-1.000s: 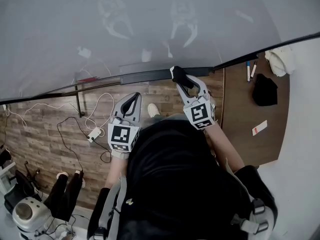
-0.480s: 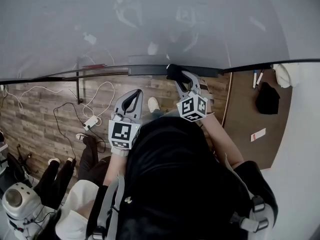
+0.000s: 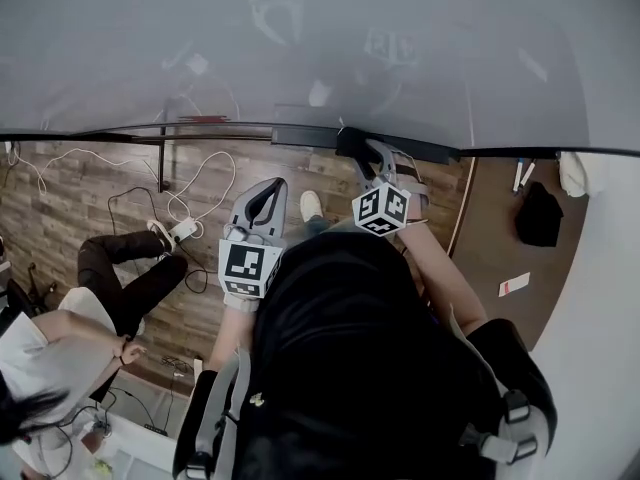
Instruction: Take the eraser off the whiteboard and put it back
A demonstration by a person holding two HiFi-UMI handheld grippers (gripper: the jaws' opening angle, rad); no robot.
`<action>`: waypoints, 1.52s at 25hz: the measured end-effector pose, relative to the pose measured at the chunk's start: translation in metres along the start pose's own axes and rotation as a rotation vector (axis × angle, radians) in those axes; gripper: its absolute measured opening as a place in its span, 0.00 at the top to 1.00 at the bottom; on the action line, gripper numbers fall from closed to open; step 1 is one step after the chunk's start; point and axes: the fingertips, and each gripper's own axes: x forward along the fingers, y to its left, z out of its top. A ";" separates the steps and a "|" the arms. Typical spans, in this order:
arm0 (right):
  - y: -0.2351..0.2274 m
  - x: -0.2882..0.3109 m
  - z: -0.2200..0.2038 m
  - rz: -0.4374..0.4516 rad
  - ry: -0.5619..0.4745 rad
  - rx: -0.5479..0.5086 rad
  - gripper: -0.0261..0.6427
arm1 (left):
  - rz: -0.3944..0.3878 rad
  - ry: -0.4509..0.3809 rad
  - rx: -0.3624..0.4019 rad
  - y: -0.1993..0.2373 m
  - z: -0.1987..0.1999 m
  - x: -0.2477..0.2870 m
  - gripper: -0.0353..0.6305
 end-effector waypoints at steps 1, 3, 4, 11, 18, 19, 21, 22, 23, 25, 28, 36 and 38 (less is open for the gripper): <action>0.001 0.001 0.000 0.000 0.006 -0.012 0.71 | 0.005 0.002 -0.002 0.001 -0.001 -0.001 0.94; 0.002 0.005 0.000 -0.003 0.014 -0.041 0.71 | 0.015 0.003 -0.005 0.003 -0.003 -0.004 0.94; 0.003 0.007 0.000 -0.003 0.017 -0.055 0.71 | 0.020 0.004 -0.007 0.004 -0.004 -0.005 0.94; 0.011 0.018 0.002 -0.003 0.054 -0.131 0.70 | 0.043 0.005 -0.020 0.008 -0.007 -0.010 0.94; 0.016 0.025 0.002 0.001 0.072 -0.158 0.66 | 0.055 -0.003 -0.023 0.006 -0.006 -0.012 0.94; 0.017 0.025 0.001 0.004 0.072 -0.159 0.66 | 0.056 -0.002 -0.023 0.004 -0.007 -0.012 0.94; 0.019 0.026 0.002 0.009 0.070 -0.161 0.64 | 0.056 -0.001 -0.023 0.004 -0.007 -0.013 0.94; 0.019 0.026 0.003 0.010 0.067 -0.161 0.64 | 0.056 0.000 -0.023 0.004 -0.007 -0.013 0.94; 0.020 0.025 0.004 0.010 0.064 -0.160 0.63 | 0.056 0.000 -0.022 0.005 -0.007 -0.014 0.94; 0.020 0.024 0.006 0.008 0.058 -0.161 0.63 | 0.055 0.002 -0.022 0.004 -0.008 -0.014 0.94; 0.020 0.021 0.007 0.002 0.048 -0.165 0.63 | 0.056 0.009 -0.028 0.003 -0.009 -0.013 0.94; 0.018 0.022 0.005 -0.009 0.056 -0.176 0.67 | 0.055 0.009 -0.025 0.006 -0.009 -0.010 0.94; 0.018 0.023 0.004 -0.009 0.061 -0.181 0.67 | 0.055 0.016 -0.028 0.006 -0.009 -0.010 0.94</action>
